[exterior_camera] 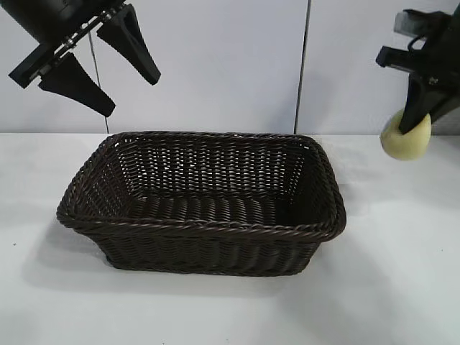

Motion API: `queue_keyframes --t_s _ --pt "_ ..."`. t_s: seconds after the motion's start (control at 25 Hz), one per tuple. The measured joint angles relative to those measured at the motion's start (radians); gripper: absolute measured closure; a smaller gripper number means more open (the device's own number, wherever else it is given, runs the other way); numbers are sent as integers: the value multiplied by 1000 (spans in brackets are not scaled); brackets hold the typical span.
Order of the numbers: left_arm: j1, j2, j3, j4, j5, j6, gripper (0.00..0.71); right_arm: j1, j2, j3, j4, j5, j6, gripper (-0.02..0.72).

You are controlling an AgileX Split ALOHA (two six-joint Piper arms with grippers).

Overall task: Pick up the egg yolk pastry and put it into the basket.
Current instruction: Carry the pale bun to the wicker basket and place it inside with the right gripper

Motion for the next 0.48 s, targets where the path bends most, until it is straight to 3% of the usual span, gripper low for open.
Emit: queue_keyframes --t_s 0.28,0.48 --pt "0 0 0 0 0 0 213 87 -30 0 41 15 -3 680" --pt "0 0 0 0 1 0 213 203 -30 0 54 14 -3 680"
